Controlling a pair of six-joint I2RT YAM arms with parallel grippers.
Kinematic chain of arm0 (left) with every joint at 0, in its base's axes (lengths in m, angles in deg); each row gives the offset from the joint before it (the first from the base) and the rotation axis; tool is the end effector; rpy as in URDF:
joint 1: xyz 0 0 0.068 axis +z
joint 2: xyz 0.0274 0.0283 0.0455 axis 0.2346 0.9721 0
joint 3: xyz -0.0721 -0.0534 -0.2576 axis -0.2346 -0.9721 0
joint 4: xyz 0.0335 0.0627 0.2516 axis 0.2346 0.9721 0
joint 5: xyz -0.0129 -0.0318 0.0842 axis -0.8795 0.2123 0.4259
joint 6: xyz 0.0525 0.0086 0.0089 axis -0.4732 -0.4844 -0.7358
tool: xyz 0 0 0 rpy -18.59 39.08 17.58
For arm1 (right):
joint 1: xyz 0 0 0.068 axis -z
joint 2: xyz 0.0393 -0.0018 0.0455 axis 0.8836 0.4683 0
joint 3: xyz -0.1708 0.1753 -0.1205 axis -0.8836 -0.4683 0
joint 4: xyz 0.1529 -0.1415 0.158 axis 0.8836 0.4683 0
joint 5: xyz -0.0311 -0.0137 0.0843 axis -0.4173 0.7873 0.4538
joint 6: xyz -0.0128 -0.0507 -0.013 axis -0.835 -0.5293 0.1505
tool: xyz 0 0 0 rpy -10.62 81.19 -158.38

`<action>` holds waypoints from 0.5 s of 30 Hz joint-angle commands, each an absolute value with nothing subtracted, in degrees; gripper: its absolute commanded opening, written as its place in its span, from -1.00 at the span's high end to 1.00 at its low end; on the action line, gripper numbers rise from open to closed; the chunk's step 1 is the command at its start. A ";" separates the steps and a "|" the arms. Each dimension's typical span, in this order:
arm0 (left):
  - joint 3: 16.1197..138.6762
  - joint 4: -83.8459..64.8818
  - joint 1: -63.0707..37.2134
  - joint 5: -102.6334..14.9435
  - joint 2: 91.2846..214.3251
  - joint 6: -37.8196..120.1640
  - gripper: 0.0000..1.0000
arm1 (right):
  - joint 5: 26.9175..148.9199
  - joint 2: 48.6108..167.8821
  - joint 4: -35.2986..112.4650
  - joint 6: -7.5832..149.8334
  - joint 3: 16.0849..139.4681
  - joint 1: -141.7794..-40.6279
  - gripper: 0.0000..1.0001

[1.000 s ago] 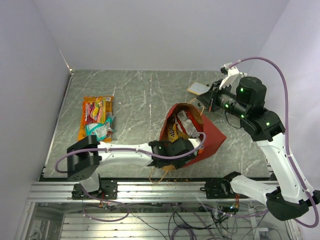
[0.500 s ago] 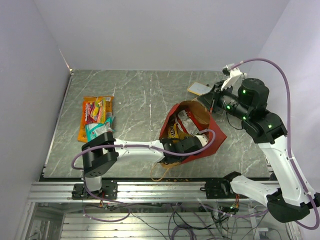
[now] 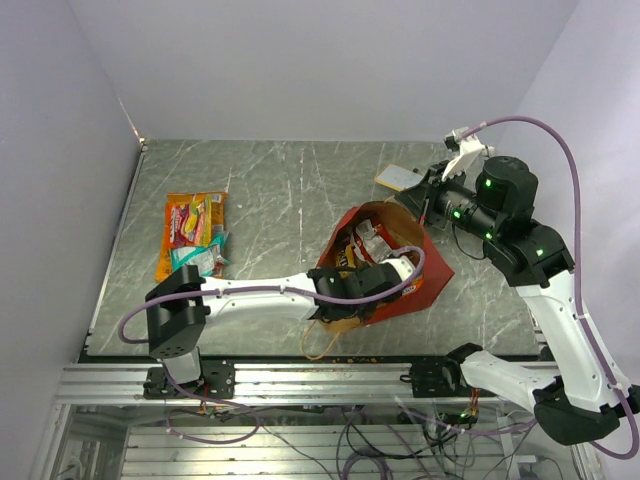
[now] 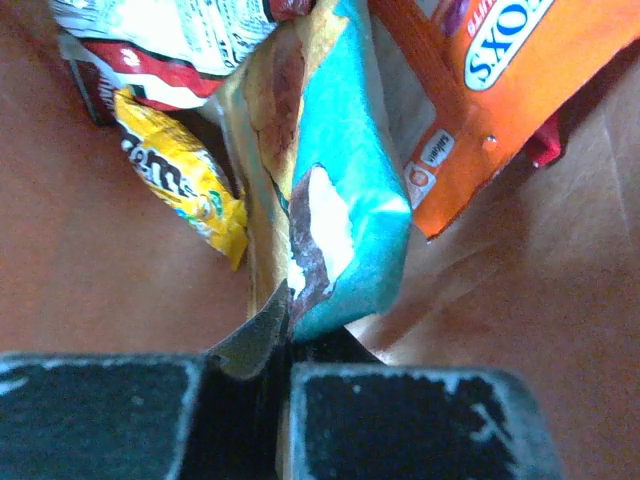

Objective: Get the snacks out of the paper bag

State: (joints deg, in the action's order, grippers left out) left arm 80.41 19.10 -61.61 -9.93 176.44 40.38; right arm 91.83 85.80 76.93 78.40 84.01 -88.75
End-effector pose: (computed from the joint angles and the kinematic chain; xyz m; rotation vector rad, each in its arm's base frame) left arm 0.1114 -0.3609 0.2483 1.0830 2.0803 -0.1854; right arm 0.1656 0.0912 0.4612 -0.3508 1.8617 0.6774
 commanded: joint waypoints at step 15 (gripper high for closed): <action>89.14 22.91 -59.57 -7.59 170.93 43.92 0.86 | 91.34 84.74 74.85 76.96 83.78 -88.53 1.00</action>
State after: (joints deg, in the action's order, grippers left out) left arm 85.21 22.86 -60.75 -8.78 168.55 42.72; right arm 91.54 85.97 76.88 77.30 84.01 -88.71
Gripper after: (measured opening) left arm 0.071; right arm 0.009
